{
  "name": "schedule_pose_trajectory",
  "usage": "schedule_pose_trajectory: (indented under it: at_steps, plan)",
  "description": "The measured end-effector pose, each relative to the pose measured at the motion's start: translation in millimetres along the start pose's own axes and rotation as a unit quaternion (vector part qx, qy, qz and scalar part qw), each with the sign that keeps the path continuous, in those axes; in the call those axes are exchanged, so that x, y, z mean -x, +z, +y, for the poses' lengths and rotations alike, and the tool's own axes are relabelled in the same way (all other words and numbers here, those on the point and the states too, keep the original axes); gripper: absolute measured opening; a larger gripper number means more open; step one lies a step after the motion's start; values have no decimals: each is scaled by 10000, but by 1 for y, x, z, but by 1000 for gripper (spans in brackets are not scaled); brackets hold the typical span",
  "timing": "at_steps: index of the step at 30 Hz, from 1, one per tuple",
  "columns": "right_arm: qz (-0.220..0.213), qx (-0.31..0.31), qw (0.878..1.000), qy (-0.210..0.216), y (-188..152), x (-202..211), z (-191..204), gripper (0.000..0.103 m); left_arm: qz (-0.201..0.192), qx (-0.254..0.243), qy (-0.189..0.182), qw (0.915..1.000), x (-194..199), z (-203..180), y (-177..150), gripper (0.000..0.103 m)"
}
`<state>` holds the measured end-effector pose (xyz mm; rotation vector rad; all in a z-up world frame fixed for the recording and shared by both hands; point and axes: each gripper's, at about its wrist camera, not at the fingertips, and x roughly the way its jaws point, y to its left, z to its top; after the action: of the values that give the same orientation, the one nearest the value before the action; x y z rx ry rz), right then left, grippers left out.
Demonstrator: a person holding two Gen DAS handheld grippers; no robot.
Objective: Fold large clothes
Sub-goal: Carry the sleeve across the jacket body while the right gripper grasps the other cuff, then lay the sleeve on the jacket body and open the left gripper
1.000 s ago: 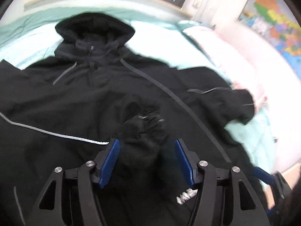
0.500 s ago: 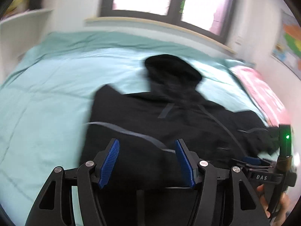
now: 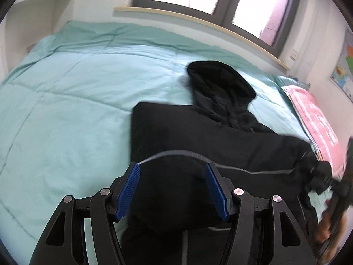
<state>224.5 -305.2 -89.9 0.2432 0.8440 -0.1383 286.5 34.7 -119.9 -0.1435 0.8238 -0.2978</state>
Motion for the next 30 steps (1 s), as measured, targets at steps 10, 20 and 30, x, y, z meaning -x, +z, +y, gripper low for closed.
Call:
schedule_pose_trajectory:
  at_steps: [10, 20, 30]
  plan:
    - [408, -112, 9969, -663, 3, -45, -89, 28, 939, -579, -17, 9939, -96, -61, -30, 63]
    - [617, -192, 9957, -664, -19, -52, -103, 40, 1064, -525, -366, 9923, -83, -60, -26, 63]
    - [485, 457, 9975, -242, 45, -71, -17, 59, 1004, -105, 124, 9948, -107, -48, 34, 63]
